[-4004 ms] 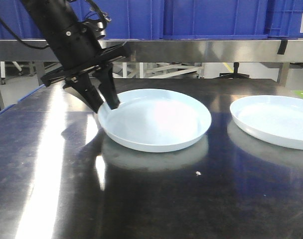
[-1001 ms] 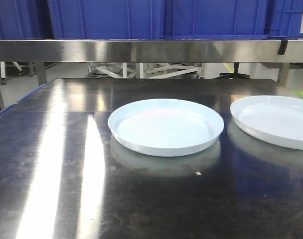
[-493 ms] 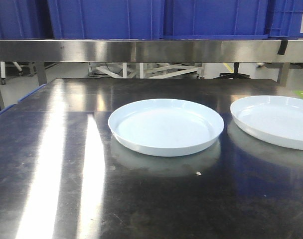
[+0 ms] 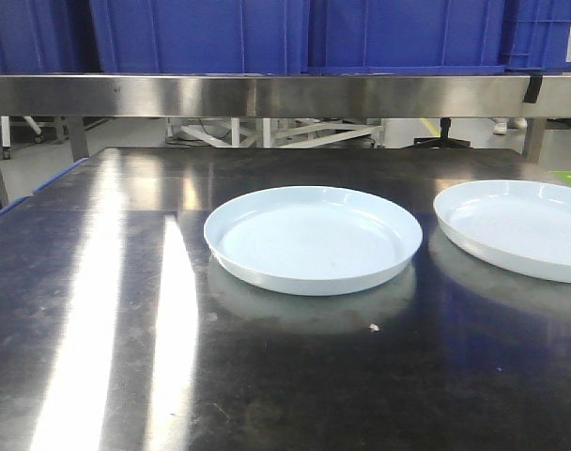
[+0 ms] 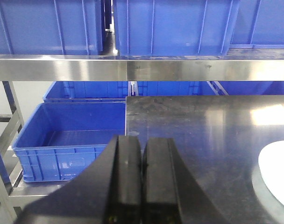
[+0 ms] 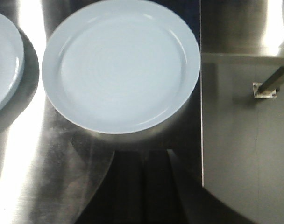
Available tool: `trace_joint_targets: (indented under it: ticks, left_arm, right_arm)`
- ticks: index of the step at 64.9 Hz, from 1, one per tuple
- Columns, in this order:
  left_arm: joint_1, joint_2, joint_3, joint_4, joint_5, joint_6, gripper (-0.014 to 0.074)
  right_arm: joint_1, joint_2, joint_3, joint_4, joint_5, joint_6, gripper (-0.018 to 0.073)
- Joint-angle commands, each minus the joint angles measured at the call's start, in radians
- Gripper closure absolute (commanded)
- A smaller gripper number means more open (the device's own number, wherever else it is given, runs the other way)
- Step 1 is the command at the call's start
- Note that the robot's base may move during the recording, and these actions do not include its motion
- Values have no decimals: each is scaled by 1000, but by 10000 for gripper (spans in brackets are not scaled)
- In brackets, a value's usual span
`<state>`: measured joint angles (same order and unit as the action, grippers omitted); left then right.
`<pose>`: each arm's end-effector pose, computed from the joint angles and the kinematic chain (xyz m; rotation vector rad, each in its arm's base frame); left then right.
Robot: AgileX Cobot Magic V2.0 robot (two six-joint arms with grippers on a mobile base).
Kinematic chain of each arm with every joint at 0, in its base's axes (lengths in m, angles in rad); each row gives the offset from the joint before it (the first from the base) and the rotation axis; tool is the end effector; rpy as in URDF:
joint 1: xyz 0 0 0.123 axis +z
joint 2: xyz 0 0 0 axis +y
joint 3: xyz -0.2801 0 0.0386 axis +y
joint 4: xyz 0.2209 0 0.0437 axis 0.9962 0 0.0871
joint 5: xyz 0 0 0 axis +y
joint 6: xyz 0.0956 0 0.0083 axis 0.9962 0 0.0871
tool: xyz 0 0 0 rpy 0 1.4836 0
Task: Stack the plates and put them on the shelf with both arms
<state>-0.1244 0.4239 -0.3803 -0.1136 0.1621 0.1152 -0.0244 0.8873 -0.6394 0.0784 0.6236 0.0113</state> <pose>0.0776 -0.0115 0.2961 0.1213 1.6850 -0.1065 0.1459 0.0008 0.2851 0.0946 2.3521 0.0786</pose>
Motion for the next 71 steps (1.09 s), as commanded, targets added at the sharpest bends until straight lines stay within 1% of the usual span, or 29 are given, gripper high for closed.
trace_joint_targets:
  ticks: [1, 8, 16, 25, 32, 40, 42, 47, 55, 60, 63, 71]
  left_arm:
    - [1, 5, -30, -3, -78, 2, 514]
    - [1, 5, -30, -3, -78, 2, 514]
    - [1, 5, -30, -3, -78, 2, 514]
    - [1, 5, -30, -3, -78, 2, 514]
    - [1, 5, -30, -3, -78, 2, 514]
    - [1, 5, -30, -3, -78, 2, 514]
    - [1, 5, -30, -3, -78, 2, 514]
    - [1, 5, -30, -3, -78, 2, 514]
    - [1, 5, -30, -3, -78, 2, 514]
    - [1, 5, -30, -3, -78, 2, 514]
    - [1, 5, -30, -3, -78, 2, 514]
    - [1, 5, -30, -3, -78, 2, 514]
  right_arm:
    - [-14, 84, -84, -12, 0, -11, 503]
    - [-55, 190, -177, -12, 126, -11, 503]
    - [-107, 302, -292, 3, 228, -11, 503]
    - [-148, 424, -417, 23, 271, -11, 503]
    - [-152, 517, -505, 22, 306, -11, 500]
    - [-152, 617, -591, 22, 309, -11, 498]
    - [-152, 637, -606, 22, 312, -25, 494]
    - [-154, 686, -635, 22, 310, -45, 440]
    - [-171, 737, -666, 22, 305, -58, 271]
    - [-179, 763, -682, 22, 298, -60, 199]
    - [-184, 774, -685, 22, 285, -65, 180]
    - [-187, 807, -688, 26, 258, -67, 179]
